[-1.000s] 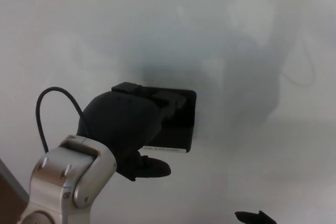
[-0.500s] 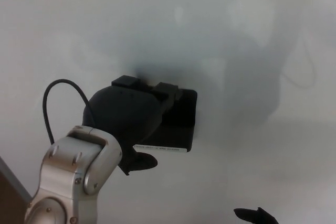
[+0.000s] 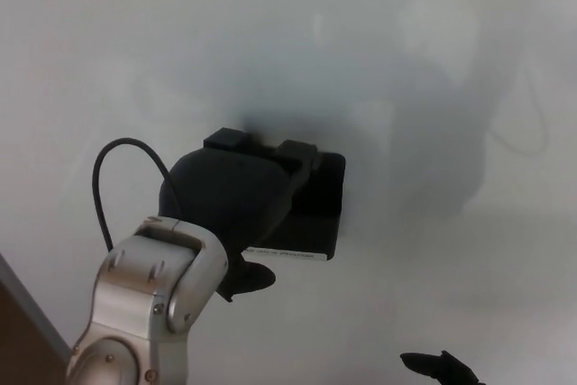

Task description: A magnetic marker holder is on the left hand side of the white board, the robot put the index and middle finger into the opening of the container and pull off the magnetic holder and hand it to a human on the left hand side.

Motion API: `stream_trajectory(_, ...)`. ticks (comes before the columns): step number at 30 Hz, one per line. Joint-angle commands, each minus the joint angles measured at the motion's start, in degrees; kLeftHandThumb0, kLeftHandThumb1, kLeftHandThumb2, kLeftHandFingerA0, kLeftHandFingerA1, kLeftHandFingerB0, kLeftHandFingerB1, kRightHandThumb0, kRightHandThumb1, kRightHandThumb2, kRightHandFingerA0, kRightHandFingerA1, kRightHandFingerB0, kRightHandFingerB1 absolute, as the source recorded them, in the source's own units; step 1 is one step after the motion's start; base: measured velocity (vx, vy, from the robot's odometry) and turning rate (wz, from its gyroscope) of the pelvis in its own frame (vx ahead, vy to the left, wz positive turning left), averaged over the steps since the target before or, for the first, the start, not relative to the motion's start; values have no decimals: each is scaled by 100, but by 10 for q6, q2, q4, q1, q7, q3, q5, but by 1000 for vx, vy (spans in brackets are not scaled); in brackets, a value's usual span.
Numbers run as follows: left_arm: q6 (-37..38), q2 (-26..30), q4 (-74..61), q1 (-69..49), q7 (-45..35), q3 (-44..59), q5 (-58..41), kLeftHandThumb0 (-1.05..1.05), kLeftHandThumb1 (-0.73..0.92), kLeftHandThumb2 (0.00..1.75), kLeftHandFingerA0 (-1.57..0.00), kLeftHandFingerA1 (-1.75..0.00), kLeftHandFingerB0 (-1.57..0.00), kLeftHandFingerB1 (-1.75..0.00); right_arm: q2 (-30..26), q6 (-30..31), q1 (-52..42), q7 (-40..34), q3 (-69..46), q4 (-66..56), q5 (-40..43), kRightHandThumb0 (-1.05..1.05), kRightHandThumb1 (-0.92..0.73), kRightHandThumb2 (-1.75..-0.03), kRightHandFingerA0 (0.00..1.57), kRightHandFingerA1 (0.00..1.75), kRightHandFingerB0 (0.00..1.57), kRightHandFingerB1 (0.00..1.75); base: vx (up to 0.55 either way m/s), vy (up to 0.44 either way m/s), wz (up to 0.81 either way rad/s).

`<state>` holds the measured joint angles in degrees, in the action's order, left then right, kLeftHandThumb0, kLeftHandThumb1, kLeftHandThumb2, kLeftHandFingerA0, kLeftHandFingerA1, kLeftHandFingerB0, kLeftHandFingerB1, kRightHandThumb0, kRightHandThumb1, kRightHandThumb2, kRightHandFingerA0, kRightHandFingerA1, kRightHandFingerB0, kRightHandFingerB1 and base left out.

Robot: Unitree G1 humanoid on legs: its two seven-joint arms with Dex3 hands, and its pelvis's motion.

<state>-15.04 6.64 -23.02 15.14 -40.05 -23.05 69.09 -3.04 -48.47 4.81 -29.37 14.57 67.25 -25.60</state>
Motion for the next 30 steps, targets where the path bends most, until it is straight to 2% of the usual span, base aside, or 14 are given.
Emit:
stream_trajectory(1, -12, -9, 39, -5, 7, -25, 1, -83, 50, 89, -12, -40, -11, -38, -11, -3, 3, -1, -3, 3, 4, -46, -63, -59, 83, 63, 48, 50, 0, 0, 0)
stream_trajectory(2, -14, -10, 44, -7, 8, -28, 2, -83, 50, 89, -12, -40, -11, -38, -11, -1, 4, -2, -3, 3, 3, -46, -63, -59, 83, 63, 48, 50, 0, 0, 0)
stream_trajectory(3, -15, -10, 48, -9, 10, -30, 1, -38, 23, 90, 0, -48, 0, -47, -11, -2, 5, -1, -4, 3, 4, -46, -63, -59, 83, 63, 49, 51, 0, 0, 0)
stream_trajectory(4, -16, -10, 54, -11, 12, -32, -1, -38, 23, 90, 0, -48, 0, -47, -10, -2, 5, 0, -5, 3, 6, -46, -63, -59, 83, 63, 49, 51, 0, 0, 0)
stream_trajectory(5, -16, -10, 59, -14, 16, -35, -1, -83, 59, 60, -20, -30, -18, -27, -10, -2, 6, 0, -5, 3, 6, -46, -63, -59, 83, 63, 50, 51, 0, 0, 0)
stream_trajectory(6, -16, -9, 62, -15, 18, -36, -1, -83, 59, 60, -20, -30, -18, -27, -10, -2, 7, 1, -6, 3, 7, -46, -63, -59, 83, 63, 50, 51, 0, 0, 0)
stream_trajectory(7, -16, -8, 68, -19, 21, -39, -3, -83, 50, 89, -13, -41, -12, -38, -10, -2, 7, 3, -7, 3, 8, -45, -62, -59, 83, 64, 50, 51, 0, 0, 0)
stream_trajectory(14, -14, -3, 77, -39, 31, -44, -19, -83, 50, 89, -14, -41, -11, -37, -10, 2, 11, 9, -9, 1, 10, -46, -62, -58, 86, 70, 56, 59, 0, 0, 0)
stream_trajectory(15, -15, -3, 76, -42, 30, -45, -20, -83, 60, 59, -21, -30, -19, -28, -10, 4, 11, 8, -9, 0, 9, -46, -62, -59, 91, 76, 64, 67, 0, 0, 0)
stream_trajectory(16, -18, -5, 73, -46, 30, -46, -20, -83, 60, 59, -21, -30, -19, -28, -10, 7, 12, 7, -8, 0, 8, -46, -62, -59, 91, 76, 64, 67, 0, 0, 0)
stream_trajectory(17, -20, -3, 67, -42, 10, -46, -23, -84, 50, 84, -18, -41, -12, -37, -10, 5, 13, 8, -9, 0, 9, -46, -62, -59, 92, 75, 64, 67, 0, 0, 0)
stream_trajectory(24, -32, 3, 52, -13, -62, -43, -33, -85, 49, 85, -21, -42, -15, -37, -8, 8, 14, 11, -11, -3, 11, -46, -62, -59, 91, 75, 61, 65, 0, 0, 0)
stream_trajectory(25, -40, 8, 44, 20, -104, -30, -50, -82, 49, 85, -29, -47, -15, -38, -10, 6, 13, 7, -9, -2, 7, -43, -61, -58, 86, 69, 55, 60, 0, 0, 0)
stream_trajectory(30, -50, 12, 37, 52, -144, -18, -61, -81, 49, 84, -26, -46, -15, -38, -11, 7, 13, 6, -8, 0, 5, -44, -62, -59, 83, 66, 51, 54, 0, 0, 0)
